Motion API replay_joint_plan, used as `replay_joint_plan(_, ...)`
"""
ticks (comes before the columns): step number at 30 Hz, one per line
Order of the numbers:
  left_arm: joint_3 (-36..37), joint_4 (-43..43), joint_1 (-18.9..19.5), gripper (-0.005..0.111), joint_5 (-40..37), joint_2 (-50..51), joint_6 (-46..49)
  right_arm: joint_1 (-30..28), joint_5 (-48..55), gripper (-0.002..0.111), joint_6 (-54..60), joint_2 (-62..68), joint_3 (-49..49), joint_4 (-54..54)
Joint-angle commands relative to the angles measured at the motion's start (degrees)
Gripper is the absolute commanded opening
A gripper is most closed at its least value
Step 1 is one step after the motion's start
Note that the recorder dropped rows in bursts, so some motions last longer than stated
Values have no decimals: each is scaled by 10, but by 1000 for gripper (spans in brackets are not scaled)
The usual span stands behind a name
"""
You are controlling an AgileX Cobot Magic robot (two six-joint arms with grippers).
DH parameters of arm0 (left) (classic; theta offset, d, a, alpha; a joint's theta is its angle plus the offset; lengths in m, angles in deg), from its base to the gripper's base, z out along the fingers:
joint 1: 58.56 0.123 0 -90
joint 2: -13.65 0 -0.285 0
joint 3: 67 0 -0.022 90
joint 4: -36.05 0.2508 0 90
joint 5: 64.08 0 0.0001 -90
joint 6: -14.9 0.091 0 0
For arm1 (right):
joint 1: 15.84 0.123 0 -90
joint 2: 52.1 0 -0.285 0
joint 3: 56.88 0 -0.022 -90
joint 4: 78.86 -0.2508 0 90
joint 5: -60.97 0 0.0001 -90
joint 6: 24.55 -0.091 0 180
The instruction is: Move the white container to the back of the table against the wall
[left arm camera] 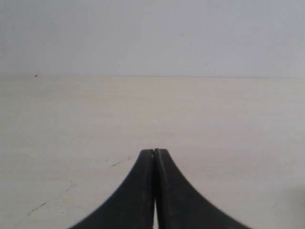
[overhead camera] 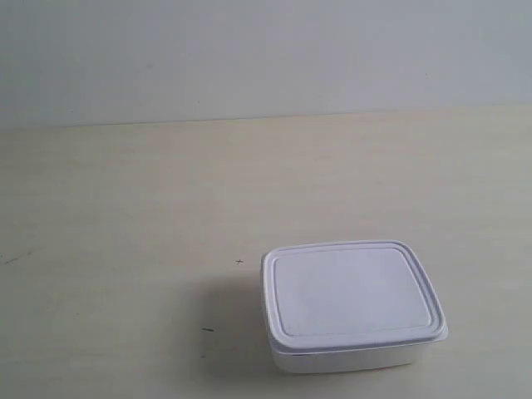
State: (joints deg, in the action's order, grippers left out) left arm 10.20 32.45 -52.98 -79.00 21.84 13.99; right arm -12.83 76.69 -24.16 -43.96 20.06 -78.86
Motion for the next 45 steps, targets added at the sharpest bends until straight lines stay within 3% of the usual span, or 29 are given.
replay_joint_plan(1, 0, -1, 2, 0, 2, -4, -3, -3, -14, 0, 38, -4, 3, 59)
replay_joint_plan(6, 0, -1, 2, 0, 19, -4, -14, -3, -135, 0, -4, -4, 3, 0)
replay_joint_plan(13, 0, -15, 2, 0, 187, -4, -165, -3, -307, 0, -33, -4, 3, -46)
replay_joint_plan(17, -2, -28, 2, 0, 117, 12, -285, -3, -317, 0, -35, -4, 3, -140)
replay_joint_plan(22, -35, -30, 2, 0, 135, 72, -297, -3, -308, 0, -35, -4, 3, -229)
replay_joint_plan(25, -68, -30, 2, 0, 153, 114, -288, -3, -385, 0, -74, -4, 3, -245)
replay_joint_plan(26, -83, -30, 2, 0, 145, 132, -285, -3, -357, 0, -83, -4, 3, -274)
replay_joint_plan(28, -133, -30, 2, 0, 80, 194, -259, -3, -157, 0, -35, 6, -45, -290)
replay_joint_plan(30, -210, -30, 2, 0, -6, 270, -195, -3, -47, 0, -45, 66, -98, -288)
replay_joint_plan(34, -343, -60, 2, 0, -101, 383, -96, -3, -2, 0, -91, 180, -180, -270)
replay_joint_plan(38, -470, -227, 2, 0, -183, 497, 86, -3, 105, 0, -96, 316, -300, -247)
replay_joint_plan(41, -525, -369, -8, 0, -218, 559, 178, -3, 208, 0, -99, 427, -397, -222)
replay_joint_plan(45, -540, -411, -49, 0, -206, 615, 201, -3, 275, 0, -72, 540, -501, -202)
